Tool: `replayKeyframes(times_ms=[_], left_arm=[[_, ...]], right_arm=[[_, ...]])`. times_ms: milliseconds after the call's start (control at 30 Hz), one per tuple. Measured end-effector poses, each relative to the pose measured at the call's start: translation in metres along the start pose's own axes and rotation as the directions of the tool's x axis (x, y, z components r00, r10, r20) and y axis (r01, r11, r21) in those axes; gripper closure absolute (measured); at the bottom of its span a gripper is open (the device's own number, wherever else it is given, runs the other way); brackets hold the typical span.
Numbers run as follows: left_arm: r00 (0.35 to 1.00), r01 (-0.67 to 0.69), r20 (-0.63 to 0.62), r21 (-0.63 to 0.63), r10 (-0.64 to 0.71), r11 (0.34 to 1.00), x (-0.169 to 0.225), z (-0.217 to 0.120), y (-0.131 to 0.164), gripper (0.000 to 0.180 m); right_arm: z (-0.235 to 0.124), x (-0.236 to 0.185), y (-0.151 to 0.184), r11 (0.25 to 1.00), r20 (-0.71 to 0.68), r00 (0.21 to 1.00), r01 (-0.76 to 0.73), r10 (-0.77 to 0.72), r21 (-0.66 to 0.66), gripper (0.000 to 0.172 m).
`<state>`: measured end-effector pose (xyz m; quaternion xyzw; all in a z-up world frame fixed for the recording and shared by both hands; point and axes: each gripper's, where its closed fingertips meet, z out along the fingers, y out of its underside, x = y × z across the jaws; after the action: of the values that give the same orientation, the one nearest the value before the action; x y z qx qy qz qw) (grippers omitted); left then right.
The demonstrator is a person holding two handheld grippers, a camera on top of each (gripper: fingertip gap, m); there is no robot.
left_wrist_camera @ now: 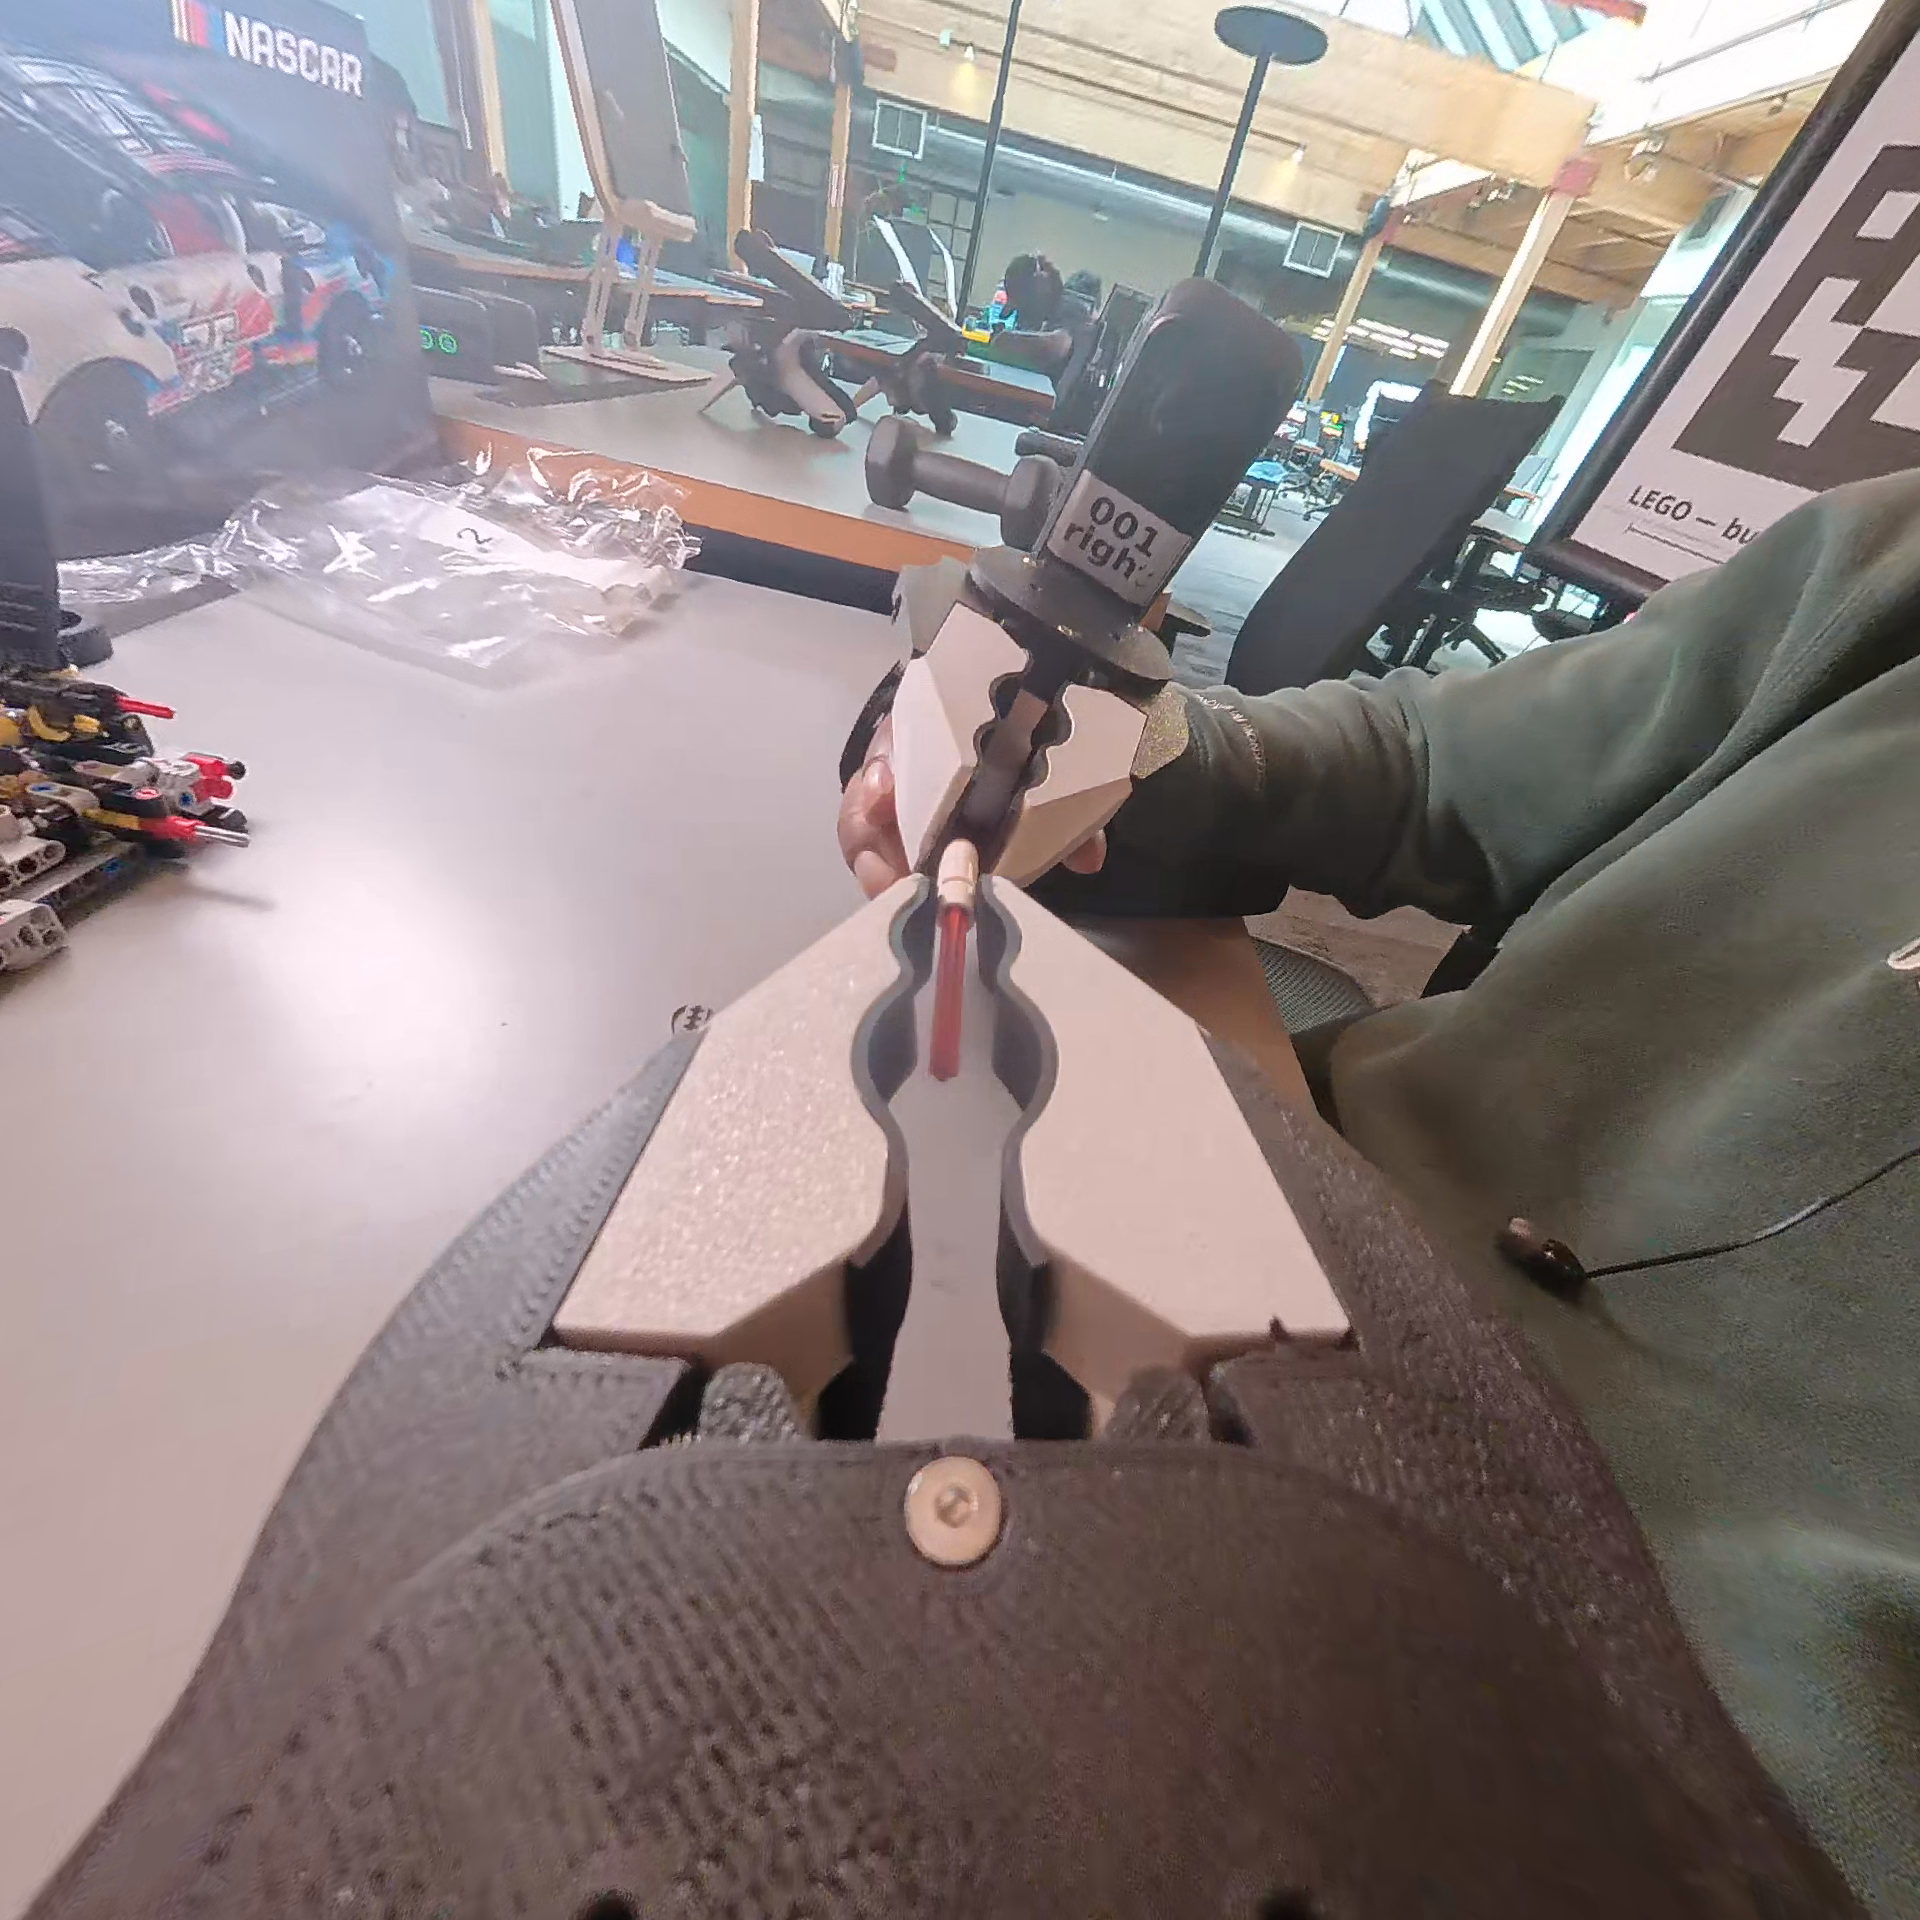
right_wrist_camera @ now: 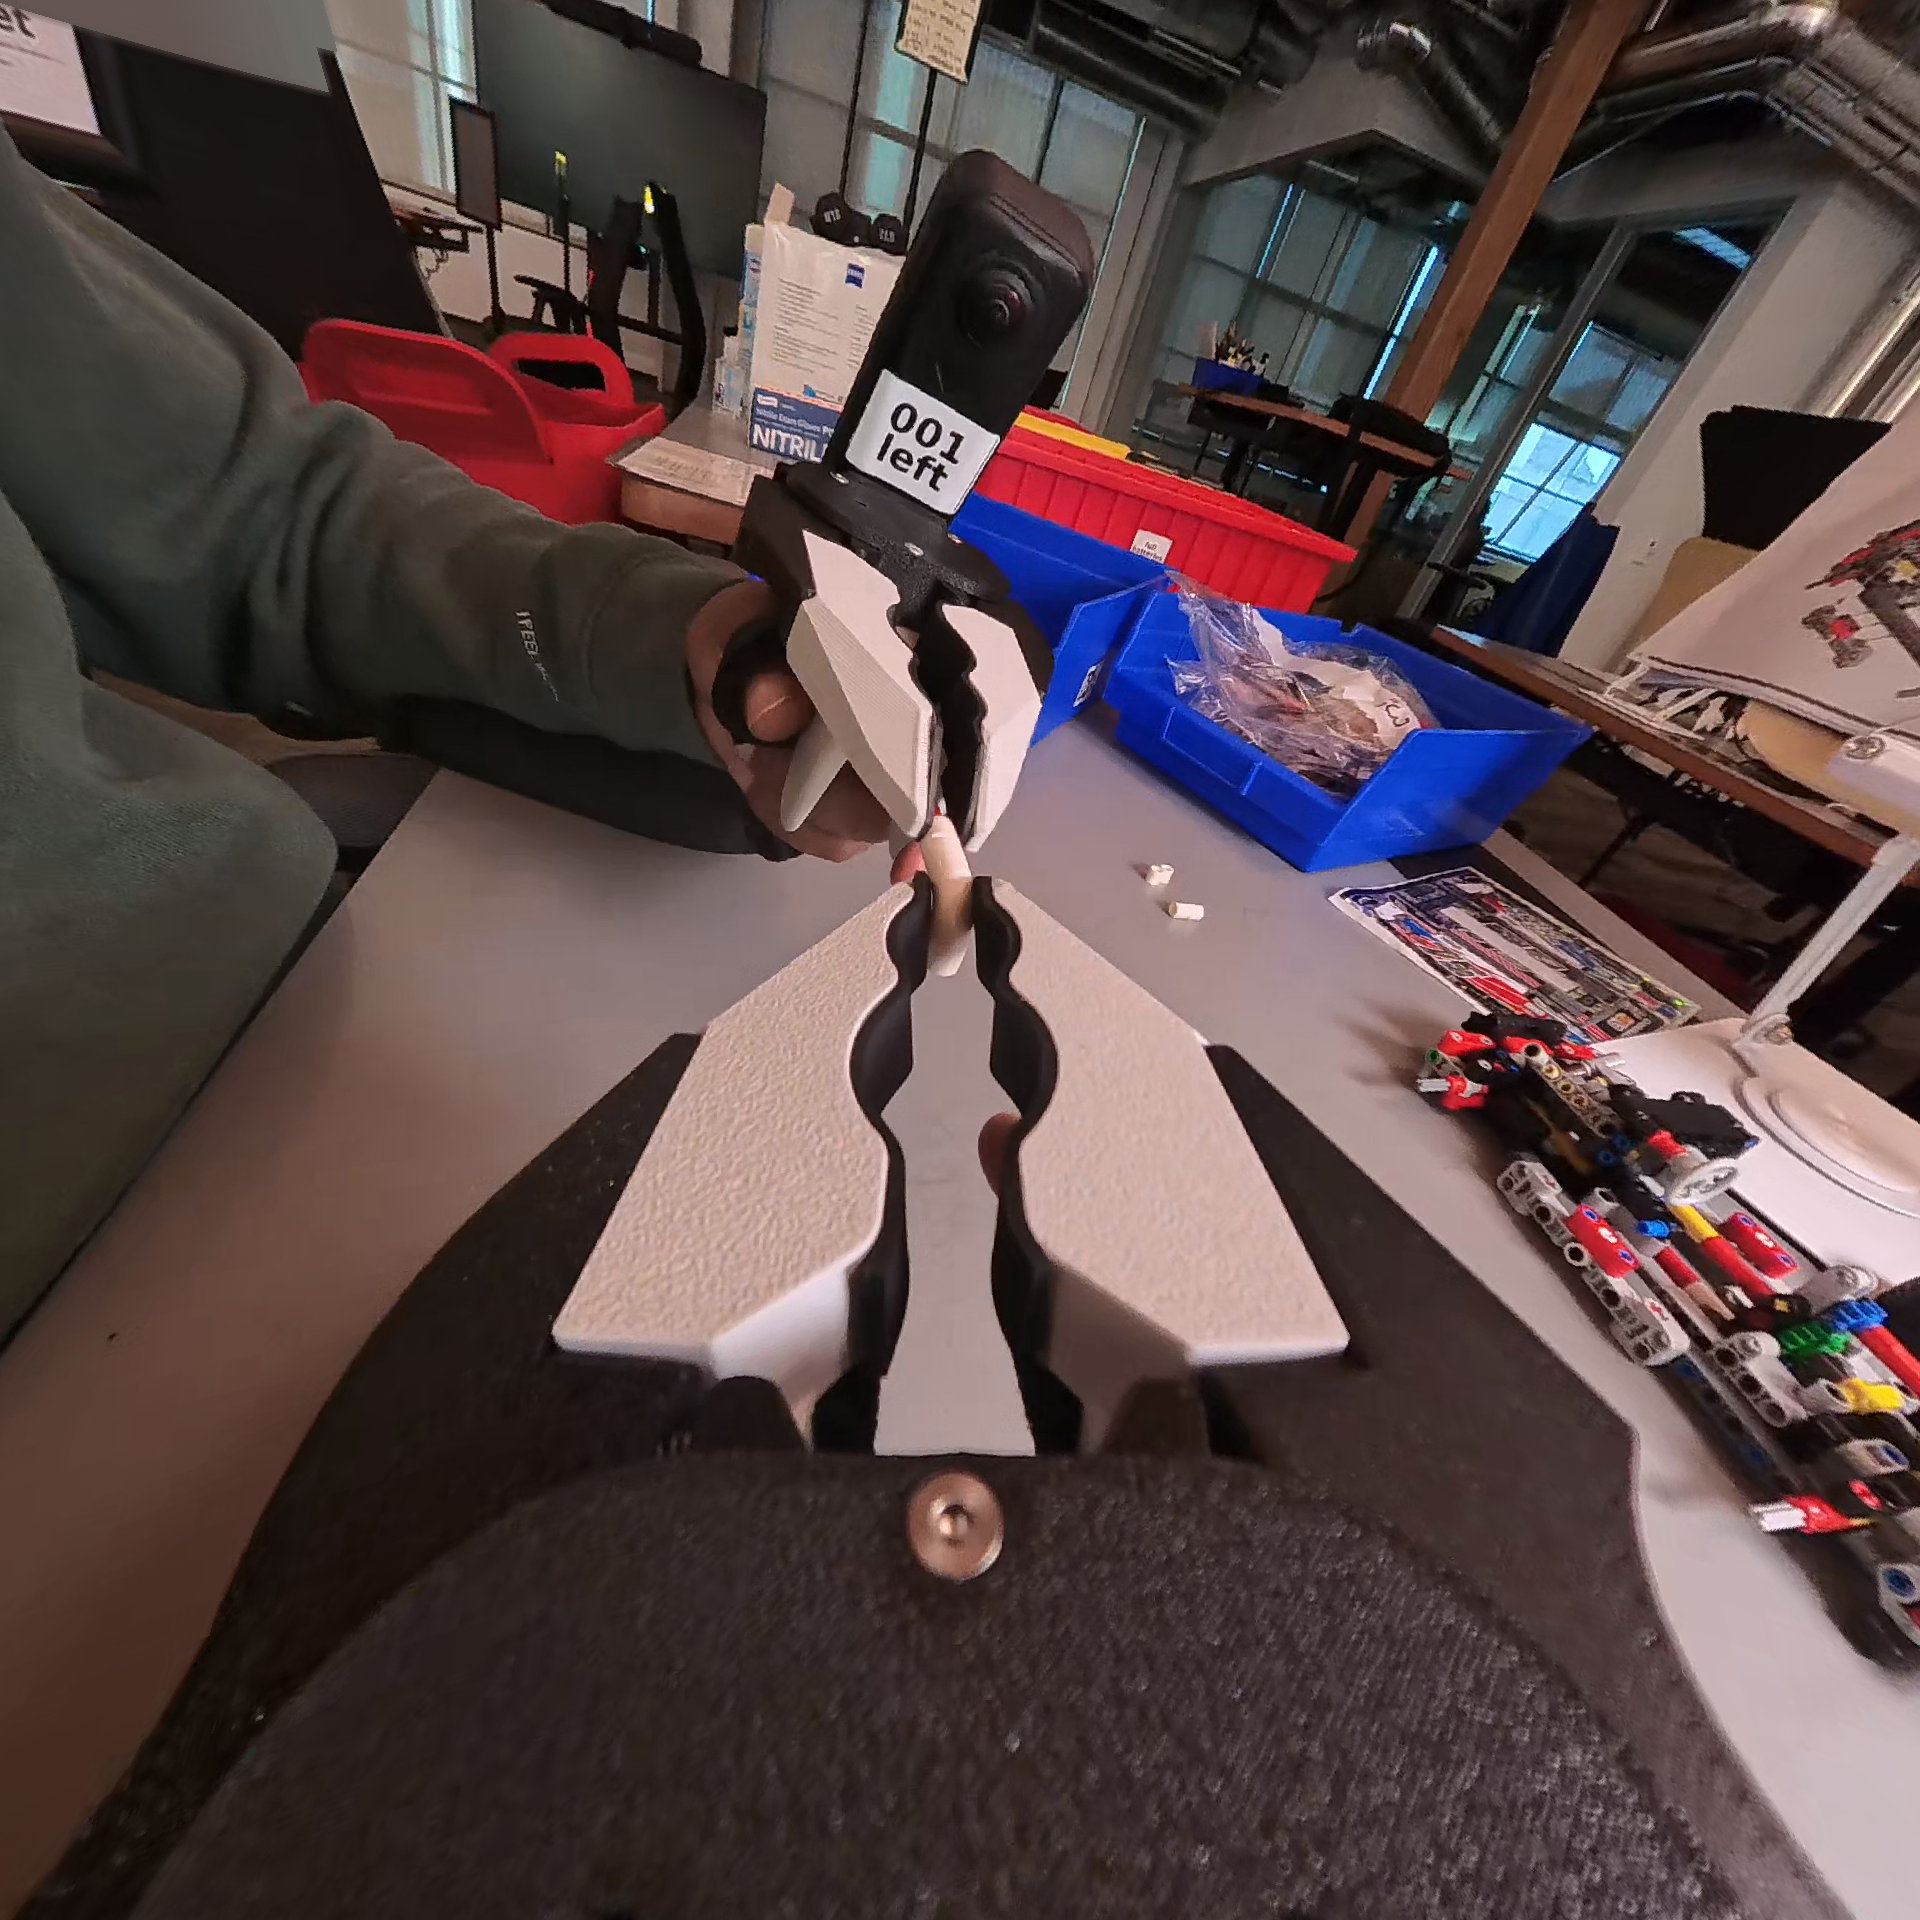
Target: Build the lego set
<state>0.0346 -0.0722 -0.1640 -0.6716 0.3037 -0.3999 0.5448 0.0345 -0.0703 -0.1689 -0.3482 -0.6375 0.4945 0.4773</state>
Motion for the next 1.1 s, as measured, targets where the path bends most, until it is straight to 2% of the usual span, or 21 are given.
replayKeyframes(times_ms=[133,300,433,567,833,967,1100], left_arm=[[1.000,-0.019,0.004,0.021,0.019,1.000,0.002,-0.001,-0.004,0.175],[0.998,-0.063,0.009,0.022,0.063,0.998,0.002,-0.007,-0.008,0.160],[0.989,-0.131,0.058,-0.032,0.133,0.991,-0.005,-0.013,-0.003,0.165],[0.987,-0.151,0.046,-0.057,0.154,0.987,-0.002,-0.011,0.002,0.177],[0.981,-0.193,0.021,-0.036,0.193,0.981,0.004,-0.010,-0.002,0.179],[0.977,-0.215,0.001,-0.015,0.215,0.977,0.010,-0.011,-0.005,0.179],[0.967,-0.255,-0.010,-0.012,0.255,0.967,0.015,-0.008,-0.004,0.178]], right_arm=[[0.000,0.000,-0.002,1.000,0.005,1.000,-0.016,0.016,0.009,0.166],[-0.001,0.003,-0.003,0.999,0.001,0.999,-0.033,0.033,0.016,0.166],[-0.002,0.003,-0.003,0.999,0.000,0.999,-0.036,0.036,0.019,0.166],[-0.001,0.003,-0.001,1.000,-0.002,1.000,-0.029,0.029,0.011,0.166],[-0.003,0.000,-0.006,0.998,0.022,0.999,-0.049,0.048,0.030,0.166],[-0.005,-0.005,-0.010,0.996,0.065,0.995,-0.074,0.071,0.045,0.153],[-0.002,-0.011,-0.012,0.994,0.103,0.990,-0.097,0.091,0.046,0.150]])
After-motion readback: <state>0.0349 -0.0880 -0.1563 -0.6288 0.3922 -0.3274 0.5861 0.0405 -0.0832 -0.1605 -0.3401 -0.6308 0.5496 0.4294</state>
